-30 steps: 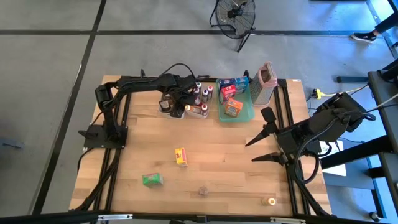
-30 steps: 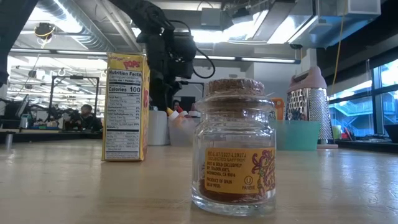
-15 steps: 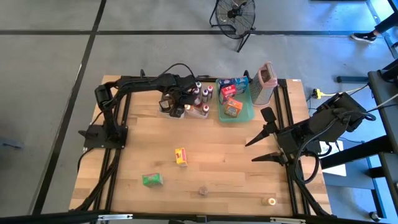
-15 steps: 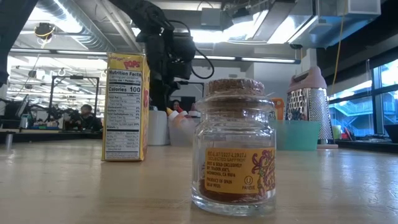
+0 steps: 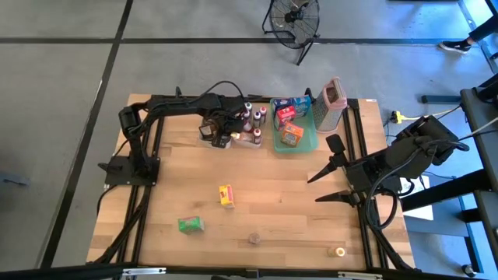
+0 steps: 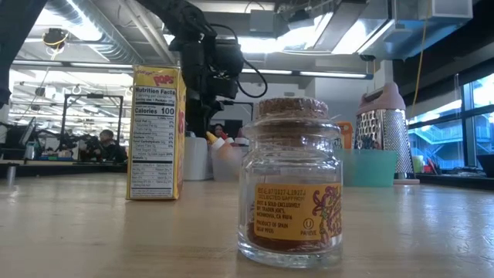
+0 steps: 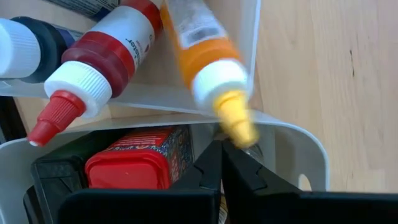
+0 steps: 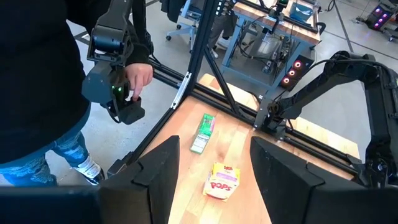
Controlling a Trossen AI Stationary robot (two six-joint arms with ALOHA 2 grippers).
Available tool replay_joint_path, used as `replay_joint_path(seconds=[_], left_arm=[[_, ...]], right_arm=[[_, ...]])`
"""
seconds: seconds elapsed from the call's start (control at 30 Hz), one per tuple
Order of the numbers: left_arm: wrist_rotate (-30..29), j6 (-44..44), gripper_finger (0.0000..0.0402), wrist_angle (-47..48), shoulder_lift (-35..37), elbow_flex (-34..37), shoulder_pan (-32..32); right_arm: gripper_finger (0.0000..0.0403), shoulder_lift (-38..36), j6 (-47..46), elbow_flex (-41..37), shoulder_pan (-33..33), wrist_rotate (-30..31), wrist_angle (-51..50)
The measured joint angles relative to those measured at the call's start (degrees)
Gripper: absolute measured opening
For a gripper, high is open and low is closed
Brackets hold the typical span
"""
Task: Pick & Place Kitchen Items
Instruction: Adjust the yellow food coloring bottle in the transparent bin
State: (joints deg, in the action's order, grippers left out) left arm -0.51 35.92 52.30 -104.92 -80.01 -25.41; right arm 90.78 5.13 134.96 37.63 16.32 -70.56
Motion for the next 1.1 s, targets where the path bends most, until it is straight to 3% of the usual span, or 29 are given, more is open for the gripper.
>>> replay_joint_path(seconds=[0.33,0.57,0.87,1.1], left_arm=[[-0.04,-0.06,0.0,0.16,0.0,0.0,-0.02],[-4.87,-0.06,0.0001,1.56,0.0,0.0,-0.02],[-1.01,-0.5,0.0004,3.06,0.9,0.02,-0.24],[-1.09,-4.82,0.0064,2.97,1.05,-0.48,-0.63]], right_arm=[[0.0199,0.0,0.0,0.0,0.0,0.0,-0.09],[0.0199,0.0,-0.01,0.0,0.0,0.01,-0.34],[0.0199,0.02,-0.03,-0.02,0.0,0.02,-0.41],[0.0199,0.02,-0.02,-0.02,0.0,0.02,-0.41]])
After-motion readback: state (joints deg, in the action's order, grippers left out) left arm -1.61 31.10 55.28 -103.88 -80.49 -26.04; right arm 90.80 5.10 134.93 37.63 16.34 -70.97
